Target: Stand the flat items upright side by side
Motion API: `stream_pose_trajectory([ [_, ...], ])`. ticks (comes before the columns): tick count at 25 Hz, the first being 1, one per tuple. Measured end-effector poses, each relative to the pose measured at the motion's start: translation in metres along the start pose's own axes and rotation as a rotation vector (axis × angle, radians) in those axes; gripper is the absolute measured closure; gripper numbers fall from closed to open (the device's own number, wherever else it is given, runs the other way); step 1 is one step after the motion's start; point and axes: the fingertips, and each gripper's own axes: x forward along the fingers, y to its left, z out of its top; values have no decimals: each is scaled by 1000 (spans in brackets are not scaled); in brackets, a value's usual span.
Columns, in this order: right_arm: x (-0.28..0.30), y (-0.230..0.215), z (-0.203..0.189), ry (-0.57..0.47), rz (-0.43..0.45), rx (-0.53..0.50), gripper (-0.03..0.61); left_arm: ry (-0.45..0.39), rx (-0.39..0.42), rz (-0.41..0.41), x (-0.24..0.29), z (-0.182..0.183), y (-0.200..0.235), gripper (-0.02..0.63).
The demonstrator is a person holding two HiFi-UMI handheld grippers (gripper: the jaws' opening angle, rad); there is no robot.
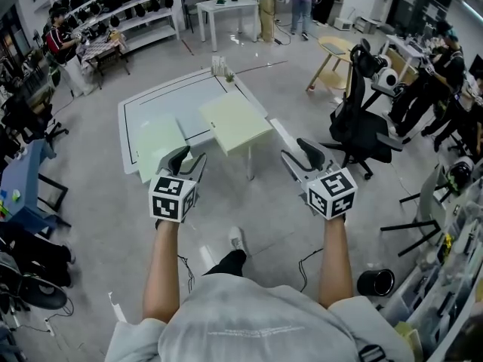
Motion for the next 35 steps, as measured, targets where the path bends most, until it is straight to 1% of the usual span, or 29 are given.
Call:
stream_pose_trajectory([
  [4,28,-18,-13,26,2,0,356,7,1,0,29,-8,13,431],
  [7,57,-37,-23,52,9,2,350,13,-7,5,60,-13,26,431],
  [12,117,-82,-32,92,16,-4,345,-36,-52,13,118,-11,56,431],
  [15,157,-109,-37,115,23,3,341,-15,-68,0,157,-15,77,433],
  [18,200,-133,-45,151,40,2,326,3,-108,9,195,-22,102,459],
  [20,228,-147,-49,174,54,2,316,11,-135,19,218,-26,119,458],
  [22,254,-159,-54,198,70,3,310,25,-144,31,239,-30,135,445],
  [25,287,-170,-65,239,104,2,298,41,-177,53,265,-38,153,443],
  [28,313,-177,-79,267,135,8,284,66,-219,49,285,-50,162,443],
  [31,328,-179,-97,300,168,29,272,93,-258,44,296,-64,162,443],
  [35,348,-183,-124,355,210,43,263,124,-297,66,305,-82,161,443],
])
